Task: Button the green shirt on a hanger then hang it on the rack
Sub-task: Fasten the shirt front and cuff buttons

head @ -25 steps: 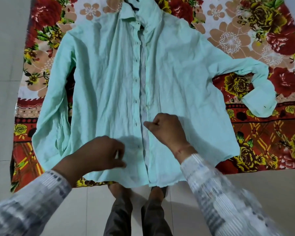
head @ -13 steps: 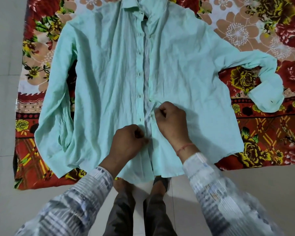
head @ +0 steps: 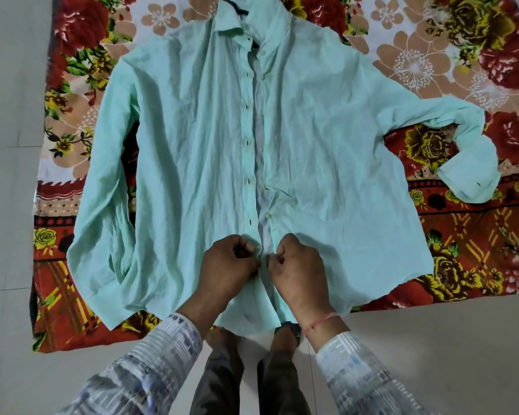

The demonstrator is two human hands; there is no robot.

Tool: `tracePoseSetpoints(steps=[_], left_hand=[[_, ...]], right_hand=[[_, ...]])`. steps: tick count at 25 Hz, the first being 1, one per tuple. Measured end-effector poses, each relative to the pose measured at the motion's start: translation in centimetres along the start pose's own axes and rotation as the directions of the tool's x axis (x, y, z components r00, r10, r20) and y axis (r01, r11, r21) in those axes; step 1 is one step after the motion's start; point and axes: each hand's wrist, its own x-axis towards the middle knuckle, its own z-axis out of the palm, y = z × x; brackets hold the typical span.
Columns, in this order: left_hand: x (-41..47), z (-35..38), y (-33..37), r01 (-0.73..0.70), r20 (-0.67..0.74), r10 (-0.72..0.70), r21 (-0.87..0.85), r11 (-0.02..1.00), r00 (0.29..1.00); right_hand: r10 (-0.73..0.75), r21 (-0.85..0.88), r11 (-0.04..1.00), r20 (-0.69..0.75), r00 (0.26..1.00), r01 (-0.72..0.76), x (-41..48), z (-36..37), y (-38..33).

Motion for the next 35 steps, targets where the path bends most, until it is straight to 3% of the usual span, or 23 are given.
tracePoseSetpoints(steps=[4,9,12,15,18,21,22,26,30,33,35], left_hand=[[-0.5,0.2,-0.3,-0.024,-0.014,0.024,0.02,1.0,1.0],[-0.4,0.5,0.4,0.028,-0.032,-0.029,-0.012,1.0,0.999],[-0.7,0.9,0.9,-0.001,-0.057,0.001,0.007,1.0,0.998],[-1.3,1.3,1.1,-0.112,-0.116,0.127,0.129,0.985,0.985],[-1.3,1.5,0.9,0.006,-0.1,-0.024,-0.184,0.983,0.995],[-0.9,1.2,-0.1,0.136,-0.013,-0.155,-0.415,0.9,0.988],[-0.9,1.1,-0.4,0.138,0.006,-0.151,-0.443,0.886,0.989],[-1.1,0.9,-1.3,0.115,0.023,-0.12,-0.504,0.856,0.992],[-1.7,1.2,-1.9,0.081,0.019,-0.084,-0.54,0.838,0.996],[-2.1,1.4,-2.2,0.054,-0.002,-0.065,-0.545,0.837,0.998],[-2.1,1.3,-2.7,0.04,-0.001,-0.048,-0.538,0.842,0.999]], right_hand=[[-0.029,-0.054,0.998,-0.049,0.998,0.027,0.0,0.1,0.0],[-0.037,-0.189,0.981,-0.006,0.999,0.035,0.5,-0.2,-0.7],[0.026,-0.098,0.995,0.019,0.999,-0.024,1.2,-0.8,-0.6],[0.034,0.01,0.999,-0.009,0.999,-0.034,1.2,-1.0,-0.4],[0.101,0.354,0.925,0.113,0.988,-0.135,0.3,-0.9,-0.8],[0.232,0.626,0.699,0.26,0.937,-0.347,-0.4,-1.0,-0.7],[0.248,0.64,0.676,0.267,0.931,-0.364,-0.5,-1.0,-0.6],[0.18,0.481,0.847,0.137,0.974,-0.224,-0.7,-1.0,-0.2],[0.13,0.418,0.897,0.055,0.99,-0.141,-1.5,-1.4,-0.9],[0.143,0.451,0.876,0.099,0.985,-0.173,-1.6,-1.1,-0.9],[0.202,0.541,0.799,0.17,0.965,-0.262,-1.5,-1.1,-0.7]])
